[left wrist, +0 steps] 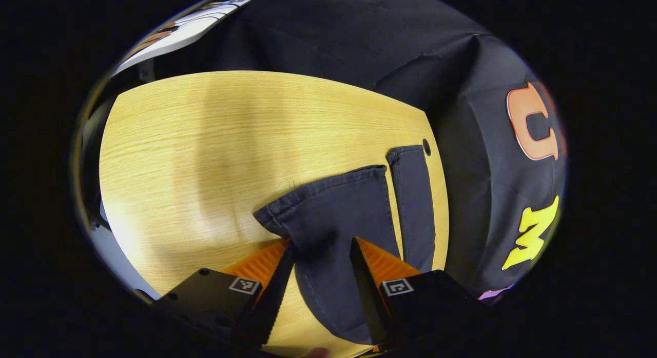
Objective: Grasp the waist and the cuffs of the jeans and fold them to make the two legs overlap; first hold the waist and fold one-third of the jeans toward the cuffs, then hold the cuffs and fold the remaining one-third in the same direction to finish folding.
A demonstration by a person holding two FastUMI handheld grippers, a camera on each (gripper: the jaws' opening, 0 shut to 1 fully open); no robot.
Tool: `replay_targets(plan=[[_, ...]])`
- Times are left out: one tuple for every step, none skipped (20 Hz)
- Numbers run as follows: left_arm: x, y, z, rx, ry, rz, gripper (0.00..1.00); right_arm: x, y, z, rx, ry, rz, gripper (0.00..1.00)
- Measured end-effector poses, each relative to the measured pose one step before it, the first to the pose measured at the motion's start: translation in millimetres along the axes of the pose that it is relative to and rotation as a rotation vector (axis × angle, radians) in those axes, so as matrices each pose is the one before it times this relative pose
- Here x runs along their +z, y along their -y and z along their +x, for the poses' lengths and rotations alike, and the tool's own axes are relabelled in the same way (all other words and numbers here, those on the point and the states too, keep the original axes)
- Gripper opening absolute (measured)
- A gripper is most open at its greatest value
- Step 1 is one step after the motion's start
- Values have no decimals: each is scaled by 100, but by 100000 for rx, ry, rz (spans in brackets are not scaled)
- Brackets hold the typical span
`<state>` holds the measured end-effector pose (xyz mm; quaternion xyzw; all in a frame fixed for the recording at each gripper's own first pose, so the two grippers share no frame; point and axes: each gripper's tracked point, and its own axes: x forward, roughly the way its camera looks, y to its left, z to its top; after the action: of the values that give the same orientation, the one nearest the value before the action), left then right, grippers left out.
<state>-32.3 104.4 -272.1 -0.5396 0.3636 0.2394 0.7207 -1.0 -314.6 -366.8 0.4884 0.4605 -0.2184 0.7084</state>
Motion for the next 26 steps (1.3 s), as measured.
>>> replay_targets(plan=[[45, -106, 247, 1657, -564, 204, 69, 302, 420, -127, -3037, 289, 1588, 57], [50, -149, 113, 1441, -545, -80, 54, 192, 272, 47, -2343, 148, 1640, 42], [-115, -187, 177, 1228, -819, 98, 54, -115, -121, -79, -442, -496, 2673, 28], [-37, -105, 238, 1092, -691, -424, 34, -42, -46, 14, -64, -1141, 1241, 30], [64, -146, 43, 594, -307, -1134, 34, 73, -15, -13, -141, -528, 1058, 30], [-139, 91, -4, -319, -1241, -1468, 20, 41, 120, 200, -874, -253, 247, 30], [-44, -4, 27, -480, -626, -1535, 14, 11, 104, -76, 520, -165, 2105, 30], [32, 71, -103, -732, -502, -1280, 10, 111, -16, -4, 1412, 73, 1759, 9], [-104, 196, -87, -971, -775, -487, 7, 0, -45, -120, 706, 138, 1414, 9], [-49, 312, -280, -1015, -395, 387, 5, -50, -146, -65, 756, -164, 229, 8], [165, 178, -222, -893, -258, 67, 5, 19, -9, -131, 695, 219, -305, 5], [144, 297, -360, -951, -439, -237, 4, 104, -103, -230, 742, 172, -341, 8], [-69, 304, -402, -931, -63, -797, 4, -23, -148, -406, 1455, 295, -284, 5], [33, 512, -369, -1381, 0, -1123, 4, 84, -294, -454, 1565, 247, -763, 5], [-128, 513, -376, -1447, -806, -318, 4, -48, -518, -480, 1727, 350, -530, 8], [-188, 491, -471, -1228, -877, 915, 4, 35, -513, -564, 1958, 237, -192, 8], [35, 493, -244, -1126, -111, 868, 4, -72, -832, -759, 1925, 394, -317, 8], [55, 440, -274, -1076, -12, -97, 3, 144, -704, -809, 1922, 770, -668, 8], [114, 511, -302, -1138, -119, -699, 4, -87, -644, -714, 1592, 651, -159, 8], [157, 576, -364, -1567, -23, -663, 3, -88, -725, -429, 1636, -110, -914, 2], [-63, 381, -136, -668, -219, -30, 4, -79, -231, -181, -409, 311, -1227, 2], [78, 330, -164, -420, -159, 403, 3, -78, 21, -303, -1116, 495, -425, 2], [-62, 188, -30, -80, -590, 1168, 3, 44, -451, -20, -643, 1342, 592, 2], [-60, 90, -72, 336, -723, 1729, 4, -182, -275, 177, -56, -380, -337, 1], [54, 168, -129, 421, -625, 1427, 4, -253, -445, -58, 1207, -944, -123, 1], [54, 647, -101, -219, -606, 977, 4, 149, -487, -115, 656, 69, 328, 1]])
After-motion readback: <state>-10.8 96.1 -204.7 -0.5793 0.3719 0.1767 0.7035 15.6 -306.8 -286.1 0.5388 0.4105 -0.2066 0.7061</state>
